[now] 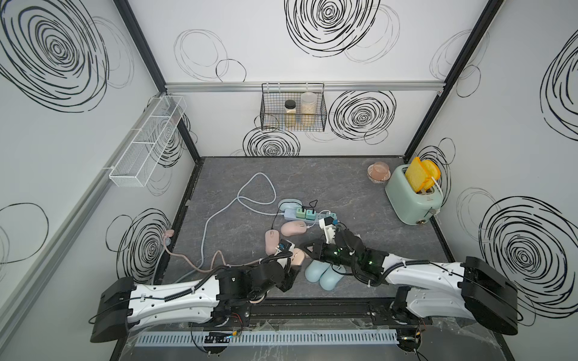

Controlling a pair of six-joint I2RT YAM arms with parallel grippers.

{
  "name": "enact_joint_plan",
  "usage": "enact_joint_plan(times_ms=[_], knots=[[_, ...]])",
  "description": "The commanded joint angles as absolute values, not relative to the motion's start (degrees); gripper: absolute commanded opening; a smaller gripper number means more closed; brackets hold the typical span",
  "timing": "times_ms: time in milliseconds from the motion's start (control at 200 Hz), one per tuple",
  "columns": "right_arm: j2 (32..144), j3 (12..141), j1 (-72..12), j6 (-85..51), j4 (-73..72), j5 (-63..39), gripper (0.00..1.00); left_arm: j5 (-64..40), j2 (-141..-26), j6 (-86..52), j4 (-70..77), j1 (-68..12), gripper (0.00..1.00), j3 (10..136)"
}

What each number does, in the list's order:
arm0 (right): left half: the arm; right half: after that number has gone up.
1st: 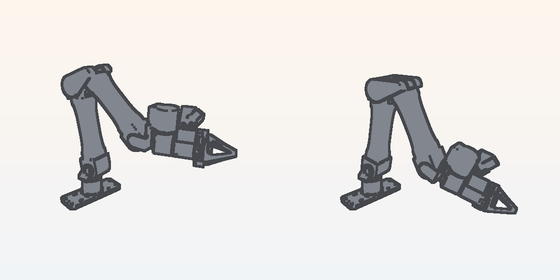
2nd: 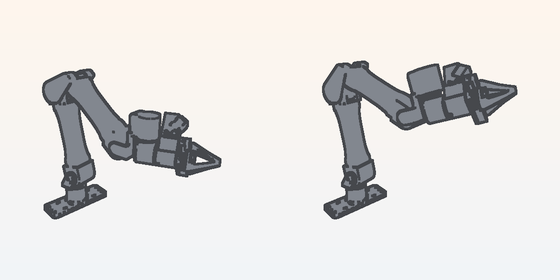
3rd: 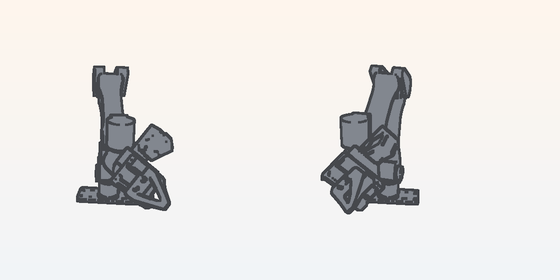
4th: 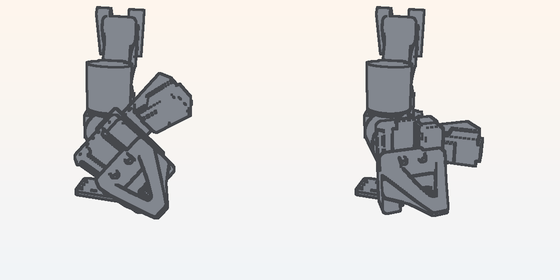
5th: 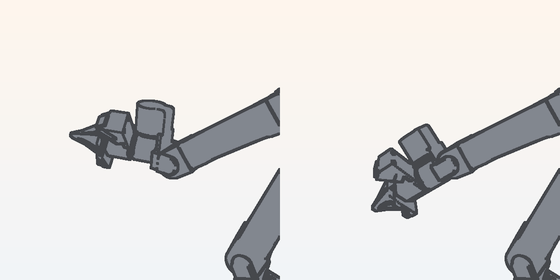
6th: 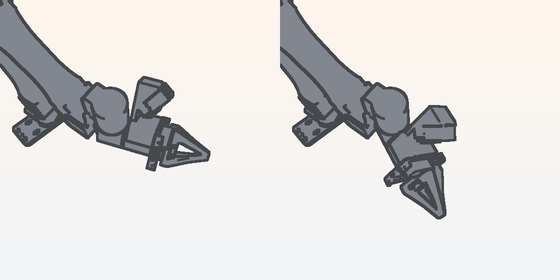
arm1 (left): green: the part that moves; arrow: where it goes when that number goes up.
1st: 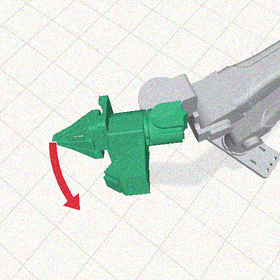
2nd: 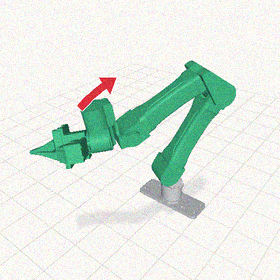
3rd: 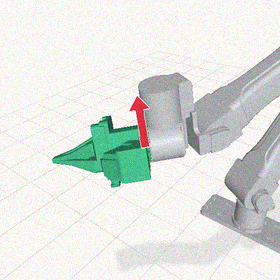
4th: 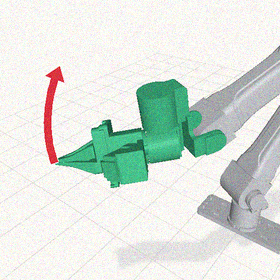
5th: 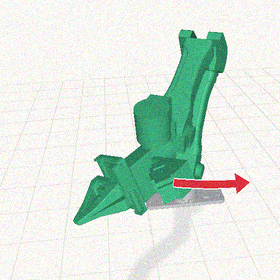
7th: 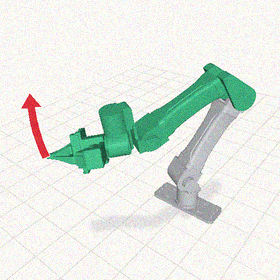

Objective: Unplug the wireless mouse
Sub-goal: Pick up the mouse from the center of the board, then remove the power cord from the mouse.

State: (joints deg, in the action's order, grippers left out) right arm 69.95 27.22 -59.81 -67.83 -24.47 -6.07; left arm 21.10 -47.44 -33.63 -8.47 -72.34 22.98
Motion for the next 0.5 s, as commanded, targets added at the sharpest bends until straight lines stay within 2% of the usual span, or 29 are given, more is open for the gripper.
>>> enact_joint_plan(times_ms=[0, 195, 320, 495], knots=[[70.57, 27.44, -59.64, -70.83, -26.91, -6.02, 0.21, 22.42, -46.16, -34.97, -4.75, -72.70, 0.00, 22.69], [71.08, 27.12, -59.64, -71.53, -28.51, -6.24, 0.11, 22.50, -45.88, -35.66, -4.61, -72.84, 0.00, 22.52], [71.75, 27.20, -59.64, -71.64, -29.19, -6.72, 0.00, 22.50, -45.79, -36.08, -4.26, -72.95, 0.00, 22.50], [71.19, 26.96, -59.29, -71.30, -29.36, -6.18, 0.00, 22.76, -45.74, -36.73, -5.94, -72.95, 0.00, 22.94]])
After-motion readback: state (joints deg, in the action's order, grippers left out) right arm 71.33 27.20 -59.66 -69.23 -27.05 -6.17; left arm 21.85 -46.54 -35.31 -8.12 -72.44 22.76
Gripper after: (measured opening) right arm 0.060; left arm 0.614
